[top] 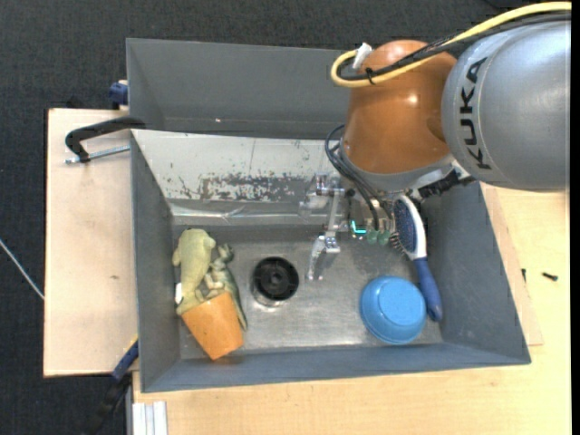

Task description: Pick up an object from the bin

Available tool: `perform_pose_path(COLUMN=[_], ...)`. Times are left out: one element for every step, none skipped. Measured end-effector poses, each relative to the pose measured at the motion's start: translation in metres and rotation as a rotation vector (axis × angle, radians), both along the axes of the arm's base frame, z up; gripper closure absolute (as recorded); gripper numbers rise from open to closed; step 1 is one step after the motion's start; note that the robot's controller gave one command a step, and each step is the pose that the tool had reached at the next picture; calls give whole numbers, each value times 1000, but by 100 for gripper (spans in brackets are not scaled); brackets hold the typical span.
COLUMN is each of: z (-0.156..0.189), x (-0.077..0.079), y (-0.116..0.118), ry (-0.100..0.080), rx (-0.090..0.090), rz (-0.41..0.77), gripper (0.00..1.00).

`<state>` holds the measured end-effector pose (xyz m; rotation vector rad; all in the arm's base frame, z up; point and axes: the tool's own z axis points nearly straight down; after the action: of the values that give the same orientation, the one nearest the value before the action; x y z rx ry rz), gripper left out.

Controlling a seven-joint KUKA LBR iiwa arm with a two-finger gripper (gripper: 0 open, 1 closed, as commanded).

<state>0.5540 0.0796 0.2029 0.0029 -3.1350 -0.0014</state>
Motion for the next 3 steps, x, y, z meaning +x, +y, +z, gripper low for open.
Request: perform_pose_path(z=[-22, -126, -124], x=[-3, -7, -5], y=[16, 32, 31], ry=[-5, -5, -8], rx=[2, 5, 4], rz=[387, 894, 892], gripper=[0, 0, 100])
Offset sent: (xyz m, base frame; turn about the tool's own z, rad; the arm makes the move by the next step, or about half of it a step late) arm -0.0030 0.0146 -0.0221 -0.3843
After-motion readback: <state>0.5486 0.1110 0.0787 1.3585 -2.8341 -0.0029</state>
